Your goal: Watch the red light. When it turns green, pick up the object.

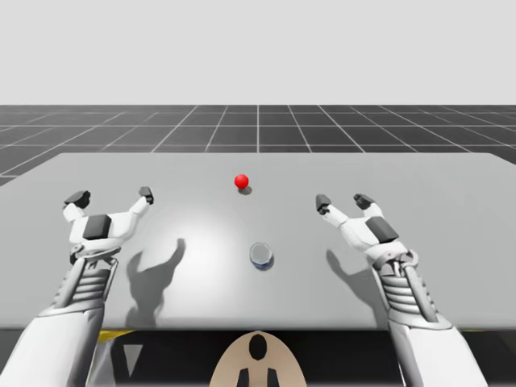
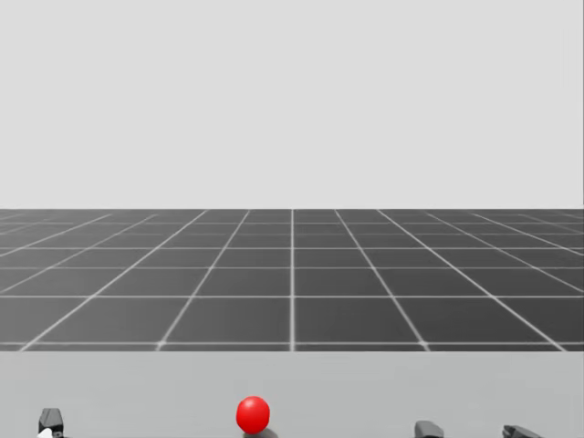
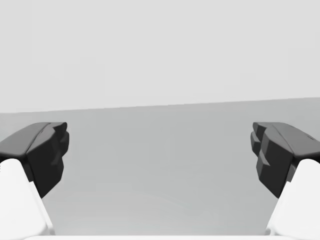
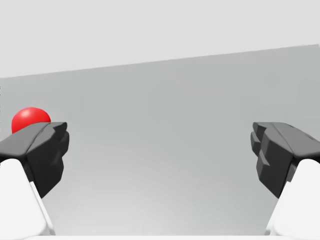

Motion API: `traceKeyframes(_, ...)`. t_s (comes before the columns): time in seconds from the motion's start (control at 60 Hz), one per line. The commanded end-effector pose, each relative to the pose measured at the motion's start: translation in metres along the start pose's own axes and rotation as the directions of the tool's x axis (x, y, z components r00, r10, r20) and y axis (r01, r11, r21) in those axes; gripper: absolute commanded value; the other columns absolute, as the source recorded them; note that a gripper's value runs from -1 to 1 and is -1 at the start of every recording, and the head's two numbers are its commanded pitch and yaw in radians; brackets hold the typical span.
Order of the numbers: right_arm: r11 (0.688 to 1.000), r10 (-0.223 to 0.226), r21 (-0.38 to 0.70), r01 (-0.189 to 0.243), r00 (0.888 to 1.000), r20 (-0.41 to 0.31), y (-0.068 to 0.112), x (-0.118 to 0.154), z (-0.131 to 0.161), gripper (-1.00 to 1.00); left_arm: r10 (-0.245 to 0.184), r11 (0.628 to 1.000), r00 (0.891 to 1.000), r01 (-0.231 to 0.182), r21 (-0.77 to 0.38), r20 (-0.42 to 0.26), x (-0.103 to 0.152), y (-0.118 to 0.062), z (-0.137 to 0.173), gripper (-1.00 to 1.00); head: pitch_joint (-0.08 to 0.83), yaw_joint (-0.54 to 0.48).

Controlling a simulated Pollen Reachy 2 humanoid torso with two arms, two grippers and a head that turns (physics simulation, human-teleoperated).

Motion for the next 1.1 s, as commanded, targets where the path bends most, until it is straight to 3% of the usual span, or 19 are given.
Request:
traceKeyframes(0.017,0.996,-0.084,-0.002,0.084,0.996,-0.009,0.0045,-0.0033,0.0032,-1.00,0.003,0.999,1.000,-0.002,0.042,-0.026,-0.0041,0.0066,-0.0043,-1.00,0.000,0.00)
traceKeyframes(0.133,0.997,-0.081,-0.002,0.081,0.997,0.003,0.0069,0.0010,0.0047,-1.00,0.003,0.999,1.000,-0.002,0.041,-0.025,-0.0040,0.0065,-0.0043,-1.00,0.014,0.00)
traceKeyframes(0.2,0.998,-0.055,-0.013,0.055,0.998,-0.001,0.0060,0.0022,0.0045,-1.00,0.002,0.999,1.000,-0.001,0.040,-0.025,-0.0040,0.0063,-0.0045,-1.00,0.040,0.00)
traceKeyframes(0.217,0.998,-0.070,0.001,0.070,0.997,-0.015,0.0049,0.0022,0.0039,-1.00,0.002,0.999,1.000,-0.001,0.039,-0.026,-0.0041,0.0061,-0.0045,-1.00,0.061,0.00)
traceKeyframes(0.283,0.999,-0.042,-0.032,0.042,0.999,0.003,0.0055,0.0017,0.0039,-1.00,0.002,0.999,1.000,-0.001,0.038,-0.025,-0.0039,0.0060,-0.0042,-1.00,0.116,0.00)
traceKeyframes(0.65,1.000,0.013,-0.028,-0.012,1.000,0.026,0.0058,0.0010,0.0038,-1.00,-0.025,0.999,1.000,0.024,0.041,0.017,-0.0035,0.0042,-0.0039,-1.00,0.364,0.07)
traceKeyframes(0.883,0.999,0.044,-0.022,-0.044,0.999,0.032,0.0073,0.0004,0.0043,-1.00,-0.023,0.999,0.999,0.022,0.039,0.030,-0.0011,0.0040,-0.0023,-1.00,0.441,0.11)
traceKeyframes(1.1,0.999,0.050,-0.019,-0.050,0.998,0.032,0.0089,0.0002,0.0046,-1.00,-0.022,0.999,0.999,0.021,0.030,0.042,0.0011,0.0033,-0.0004,-1.00,0.443,0.10)
